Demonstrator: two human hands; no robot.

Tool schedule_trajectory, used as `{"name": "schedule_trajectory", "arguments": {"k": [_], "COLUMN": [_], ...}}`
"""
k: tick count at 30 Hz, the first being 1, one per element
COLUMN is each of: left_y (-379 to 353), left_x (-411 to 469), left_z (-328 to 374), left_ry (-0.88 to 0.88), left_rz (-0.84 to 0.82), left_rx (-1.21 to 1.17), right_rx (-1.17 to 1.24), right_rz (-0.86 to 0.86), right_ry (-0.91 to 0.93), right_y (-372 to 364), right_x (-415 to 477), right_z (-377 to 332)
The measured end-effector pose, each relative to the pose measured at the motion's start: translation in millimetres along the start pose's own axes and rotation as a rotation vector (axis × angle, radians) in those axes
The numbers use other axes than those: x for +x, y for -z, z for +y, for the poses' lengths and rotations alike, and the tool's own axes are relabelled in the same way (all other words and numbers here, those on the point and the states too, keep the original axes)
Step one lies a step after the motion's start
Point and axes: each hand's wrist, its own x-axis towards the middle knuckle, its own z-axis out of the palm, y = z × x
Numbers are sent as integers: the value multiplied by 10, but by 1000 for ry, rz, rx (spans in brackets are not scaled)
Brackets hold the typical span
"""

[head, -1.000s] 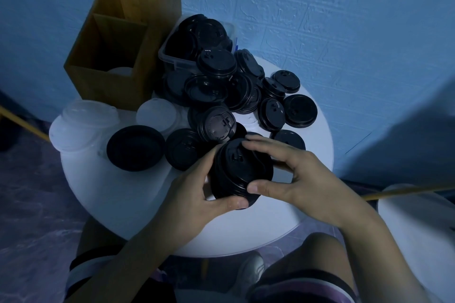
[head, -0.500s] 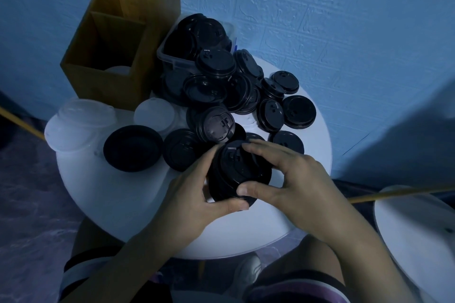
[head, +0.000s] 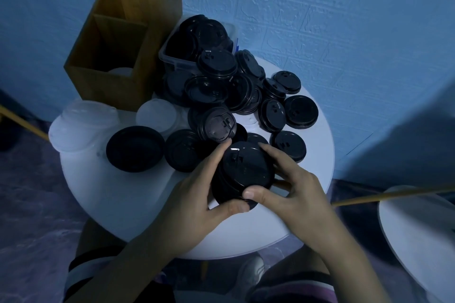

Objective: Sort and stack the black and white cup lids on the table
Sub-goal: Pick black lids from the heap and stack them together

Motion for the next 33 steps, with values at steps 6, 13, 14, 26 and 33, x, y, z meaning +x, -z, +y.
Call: {"name": "schedule_trajectory", "arguments": {"k": [6, 13, 14, 26, 33], "left_y": [7, -12, -21, 35, -4], "left_x": [-16, 28, 26, -50, -7], "left_z": [3, -4, -3, -13, 78], "left_ry": [-46, -12, -8, 48, 27], "left_rz": [0, 45, 52, -29, -13], "left_rx": [21, -83, -88, -78, -51], "right_rx": [117, 173, 174, 176, 179], "right_rz": [-154, -164, -165, -173, -182], "right_ry": [-29, -17, -15, 25, 39], "right_y": [92, 96, 96, 96, 133], "right_x": [-4, -2, 0, 37, 99], "right_z": [73, 145, 153, 205, 196]}}
